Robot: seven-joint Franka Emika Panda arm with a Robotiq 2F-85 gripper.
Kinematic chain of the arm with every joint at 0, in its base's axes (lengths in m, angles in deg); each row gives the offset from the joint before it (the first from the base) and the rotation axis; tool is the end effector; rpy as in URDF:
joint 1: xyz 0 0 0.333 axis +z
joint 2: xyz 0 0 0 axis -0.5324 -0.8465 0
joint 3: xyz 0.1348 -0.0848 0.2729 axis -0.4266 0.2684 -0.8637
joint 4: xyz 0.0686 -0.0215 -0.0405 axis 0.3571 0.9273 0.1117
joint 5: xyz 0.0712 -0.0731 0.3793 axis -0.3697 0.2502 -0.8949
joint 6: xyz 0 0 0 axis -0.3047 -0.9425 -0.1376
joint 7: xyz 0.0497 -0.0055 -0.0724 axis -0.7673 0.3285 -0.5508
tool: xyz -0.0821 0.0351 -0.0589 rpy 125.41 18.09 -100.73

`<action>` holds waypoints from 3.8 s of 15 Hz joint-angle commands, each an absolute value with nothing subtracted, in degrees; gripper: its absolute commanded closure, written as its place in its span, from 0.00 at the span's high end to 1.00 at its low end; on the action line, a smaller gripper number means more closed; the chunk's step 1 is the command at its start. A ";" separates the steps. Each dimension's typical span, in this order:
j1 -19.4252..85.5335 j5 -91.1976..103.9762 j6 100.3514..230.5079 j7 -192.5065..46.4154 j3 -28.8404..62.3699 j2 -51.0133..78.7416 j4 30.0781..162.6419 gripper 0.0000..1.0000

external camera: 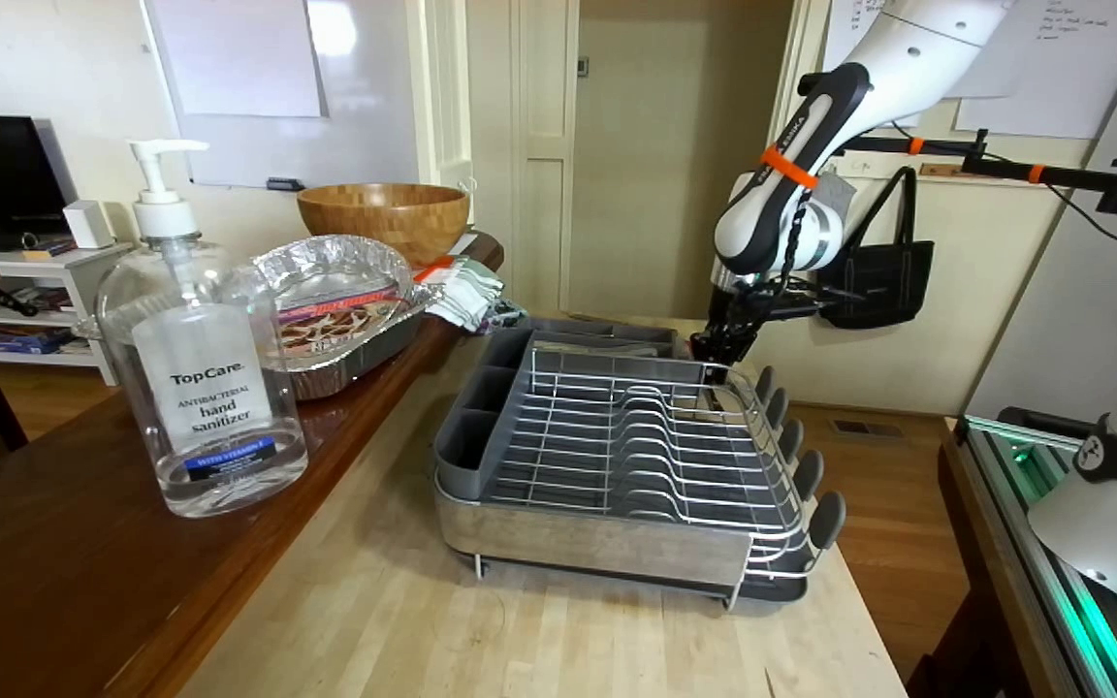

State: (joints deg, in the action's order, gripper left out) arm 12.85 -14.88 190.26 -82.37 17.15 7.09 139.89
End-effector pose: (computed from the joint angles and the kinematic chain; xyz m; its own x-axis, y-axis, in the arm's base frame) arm 0.4517 -0.2158 0.1550 0.8115 -0.5844 0.0037 -0.5821 -0.8088 -0.0837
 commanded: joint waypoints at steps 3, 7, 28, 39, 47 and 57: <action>13.40 -13.81 188.27 -81.93 17.80 6.30 138.97 0.00; 13.39 -13.78 188.28 -81.93 17.89 6.27 139.00 0.32; 13.43 -13.22 187.47 -81.81 18.44 5.91 138.43 0.03; 13.23 -13.89 182.98 -83.02 18.17 8.08 138.17 0.00; 13.24 -13.84 183.21 -83.24 18.36 6.95 137.62 0.07; 12.92 -13.88 183.43 -83.90 18.19 5.06 136.72 0.12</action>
